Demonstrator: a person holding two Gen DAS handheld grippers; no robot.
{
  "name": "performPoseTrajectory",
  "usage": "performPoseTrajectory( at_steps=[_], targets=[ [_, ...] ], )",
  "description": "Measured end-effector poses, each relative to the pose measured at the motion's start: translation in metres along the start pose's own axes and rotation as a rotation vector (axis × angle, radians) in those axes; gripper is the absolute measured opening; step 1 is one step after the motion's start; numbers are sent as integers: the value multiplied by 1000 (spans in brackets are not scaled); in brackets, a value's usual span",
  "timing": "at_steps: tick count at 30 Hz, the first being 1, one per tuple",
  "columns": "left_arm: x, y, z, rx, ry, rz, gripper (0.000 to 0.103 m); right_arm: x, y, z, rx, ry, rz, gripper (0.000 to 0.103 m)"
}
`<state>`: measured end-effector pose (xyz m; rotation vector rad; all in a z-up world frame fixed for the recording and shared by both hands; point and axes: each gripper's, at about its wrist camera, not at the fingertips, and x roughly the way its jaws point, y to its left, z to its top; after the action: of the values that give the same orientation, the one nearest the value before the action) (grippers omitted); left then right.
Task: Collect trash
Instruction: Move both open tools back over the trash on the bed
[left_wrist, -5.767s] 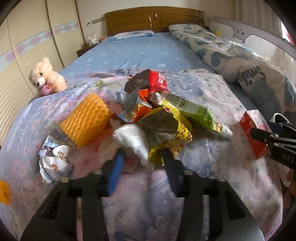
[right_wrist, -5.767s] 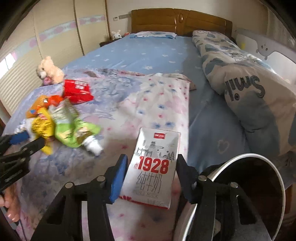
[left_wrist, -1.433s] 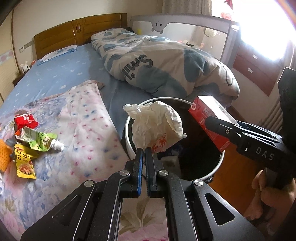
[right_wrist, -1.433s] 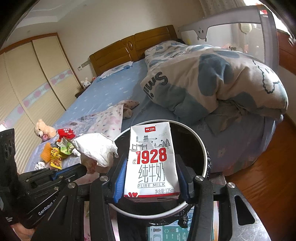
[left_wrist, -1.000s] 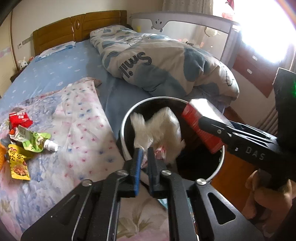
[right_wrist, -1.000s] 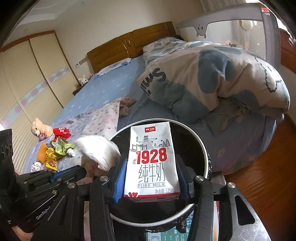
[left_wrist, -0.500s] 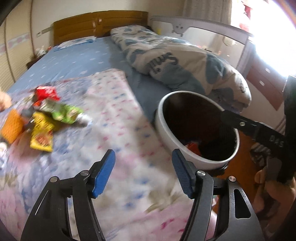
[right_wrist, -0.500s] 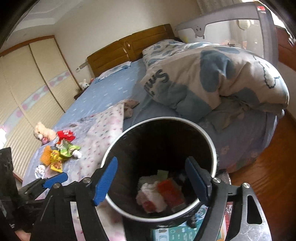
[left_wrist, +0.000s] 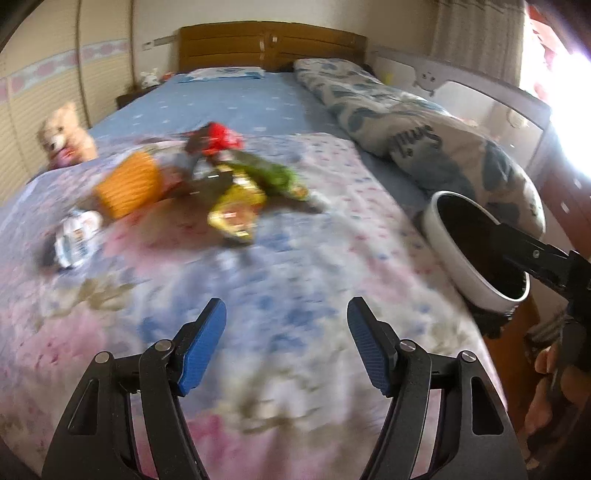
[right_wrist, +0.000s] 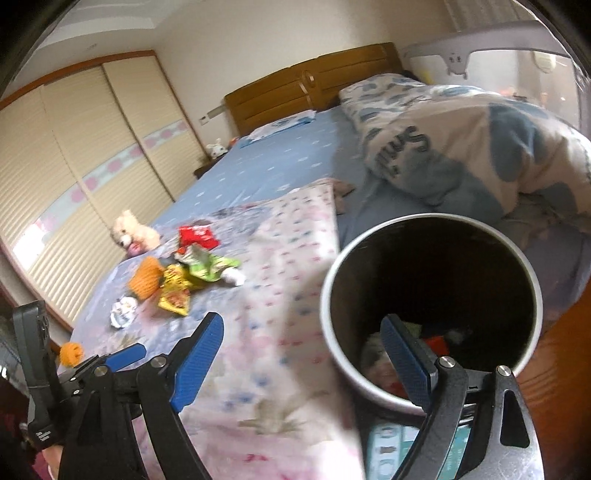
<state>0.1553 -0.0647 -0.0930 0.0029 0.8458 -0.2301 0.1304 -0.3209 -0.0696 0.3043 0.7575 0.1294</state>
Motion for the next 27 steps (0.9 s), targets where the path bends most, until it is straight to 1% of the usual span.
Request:
performPoseTrajectory(
  at_steps=[9,17,20,27],
  targets=[
    [-10,58,-12,-84,-5,86,70,25,47,-14,-39,59,73,88],
    [-11,105,-20,-169,10,142,70,53,91,-20,-99,100,128,88],
    [-11,121,-20,-199,12,157,70,65,106,-21,-123,116,144,88],
    [-4,155,-13,-233,21,197,72,99,139,-22,-170,150,164,88]
  ],
)
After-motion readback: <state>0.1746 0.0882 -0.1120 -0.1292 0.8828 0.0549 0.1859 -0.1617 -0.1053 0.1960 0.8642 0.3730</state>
